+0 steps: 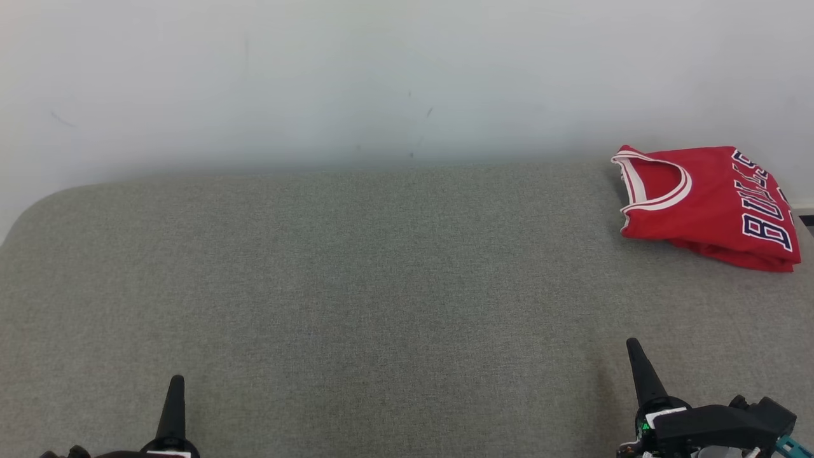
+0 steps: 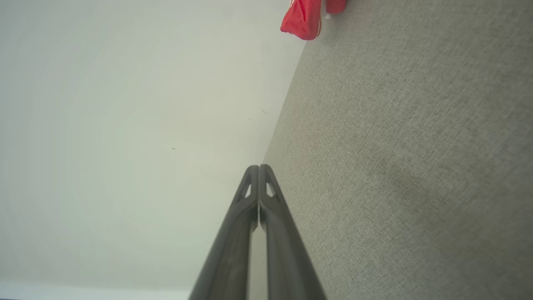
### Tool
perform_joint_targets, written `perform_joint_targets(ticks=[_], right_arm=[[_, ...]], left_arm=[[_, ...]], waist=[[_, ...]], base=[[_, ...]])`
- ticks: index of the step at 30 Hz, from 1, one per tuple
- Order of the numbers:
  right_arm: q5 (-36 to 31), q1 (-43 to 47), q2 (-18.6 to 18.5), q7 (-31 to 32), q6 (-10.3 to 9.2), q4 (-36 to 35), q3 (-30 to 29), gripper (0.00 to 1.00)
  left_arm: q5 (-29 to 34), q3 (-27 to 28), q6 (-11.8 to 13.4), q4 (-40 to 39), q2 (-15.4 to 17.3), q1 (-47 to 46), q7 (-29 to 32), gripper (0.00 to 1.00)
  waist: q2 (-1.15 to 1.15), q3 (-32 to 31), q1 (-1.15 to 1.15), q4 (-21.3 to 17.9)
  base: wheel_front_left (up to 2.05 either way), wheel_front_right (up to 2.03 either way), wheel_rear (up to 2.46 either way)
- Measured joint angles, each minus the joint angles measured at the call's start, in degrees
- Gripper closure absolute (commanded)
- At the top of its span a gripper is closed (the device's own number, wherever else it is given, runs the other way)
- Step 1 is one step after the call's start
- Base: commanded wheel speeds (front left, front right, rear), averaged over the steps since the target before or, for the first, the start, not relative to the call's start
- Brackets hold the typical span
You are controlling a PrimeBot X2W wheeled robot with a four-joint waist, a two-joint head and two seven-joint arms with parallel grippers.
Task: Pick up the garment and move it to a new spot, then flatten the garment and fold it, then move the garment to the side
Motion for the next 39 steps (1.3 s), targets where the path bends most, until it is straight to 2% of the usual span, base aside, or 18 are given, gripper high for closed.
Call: perform_joint_targets(ticks=[39], right_arm=[[16.97, -2.48, 0.75, 4.5, 0.0, 0.3, -1.76, 1.0]], left_arm=[[-18.01, 0.26, -0.57, 0.52, -0.13, -3.08, 4.39, 1.0]], waist=[[0.0, 0.67, 0.0, 0.36]], base=[[0.0, 0.0, 0.0]])
